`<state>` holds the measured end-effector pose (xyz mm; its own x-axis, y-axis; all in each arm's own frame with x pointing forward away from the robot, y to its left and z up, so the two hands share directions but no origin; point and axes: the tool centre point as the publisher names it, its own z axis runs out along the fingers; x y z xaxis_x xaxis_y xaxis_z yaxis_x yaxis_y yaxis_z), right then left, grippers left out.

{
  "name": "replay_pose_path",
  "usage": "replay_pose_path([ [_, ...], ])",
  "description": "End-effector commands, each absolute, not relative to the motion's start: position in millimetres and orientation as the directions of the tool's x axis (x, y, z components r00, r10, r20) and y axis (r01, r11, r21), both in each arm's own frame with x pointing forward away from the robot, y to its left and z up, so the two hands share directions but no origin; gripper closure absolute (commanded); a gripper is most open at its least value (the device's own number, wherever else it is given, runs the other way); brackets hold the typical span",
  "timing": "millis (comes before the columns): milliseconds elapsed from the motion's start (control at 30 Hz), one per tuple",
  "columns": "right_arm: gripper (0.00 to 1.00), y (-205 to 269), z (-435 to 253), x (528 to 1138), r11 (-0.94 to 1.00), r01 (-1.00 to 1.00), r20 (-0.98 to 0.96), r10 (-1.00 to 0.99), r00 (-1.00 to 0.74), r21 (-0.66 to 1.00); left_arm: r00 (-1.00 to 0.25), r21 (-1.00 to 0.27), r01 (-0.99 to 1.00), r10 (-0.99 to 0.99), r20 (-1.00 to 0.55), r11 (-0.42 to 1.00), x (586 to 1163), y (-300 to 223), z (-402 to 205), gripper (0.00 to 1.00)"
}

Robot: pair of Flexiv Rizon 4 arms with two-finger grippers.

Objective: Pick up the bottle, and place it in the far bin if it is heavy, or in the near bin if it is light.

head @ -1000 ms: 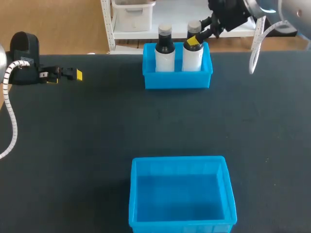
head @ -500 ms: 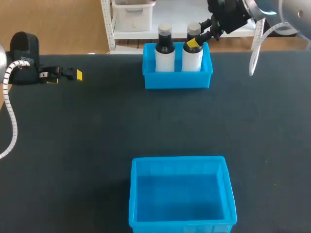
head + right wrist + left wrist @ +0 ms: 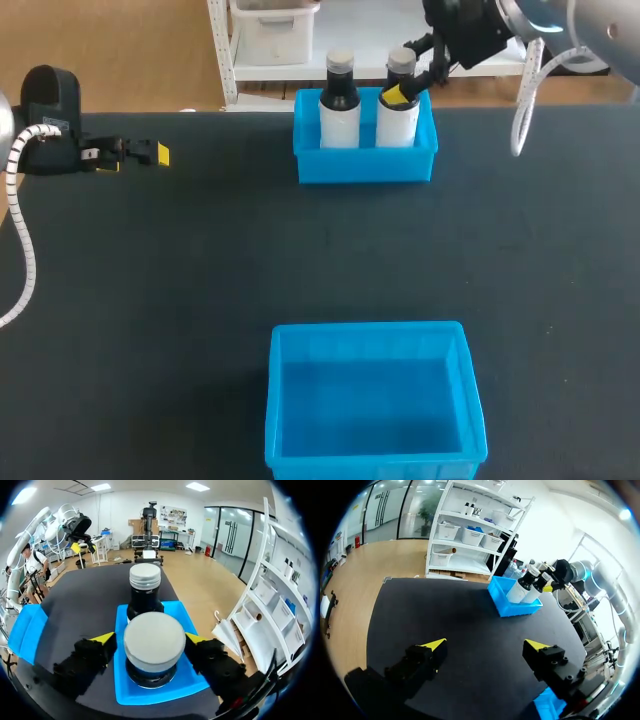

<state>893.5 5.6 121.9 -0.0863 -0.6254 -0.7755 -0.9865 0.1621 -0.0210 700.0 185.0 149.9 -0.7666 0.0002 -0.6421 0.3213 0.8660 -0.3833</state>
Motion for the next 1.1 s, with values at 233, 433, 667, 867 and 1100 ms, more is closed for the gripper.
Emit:
replay_pose_path([
  [233, 0.00, -12, 133, 894, 0.199, -0.980, -0.773, -0.626, -0.109, -0.023, -0.767, -0.383, 0.321, 0.000, -0.642, 0.866, 700, 185, 150, 0.00],
  [433, 0.00, -44, 145, 893, 0.275, -0.961, -0.781, -0.603, -0.165, -0.009, -0.767, -0.383, 0.321, 0.000, -0.642, 0.866, 700, 185, 150, 0.00],
  [667, 0.00, -76, 158, 883, 0.391, -0.920, -0.790, -0.554, -0.262, 0.031, -0.767, -0.383, 0.321, 0.000, -0.642, 0.866, 700, 185, 150, 0.00],
  [867, 0.00, -93, 171, 870, 0.448, -0.894, -0.802, -0.525, -0.285, 0.024, -0.767, -0.383, 0.321, 0.000, -0.642, 0.866, 700, 185, 150, 0.00],
  [1100, 0.00, -104, 179, 859, 0.567, -0.824, -0.794, -0.507, -0.335, -0.014, -0.767, -0.383, 0.321, 0.000, -0.642, 0.866, 700, 185, 150, 0.00],
])
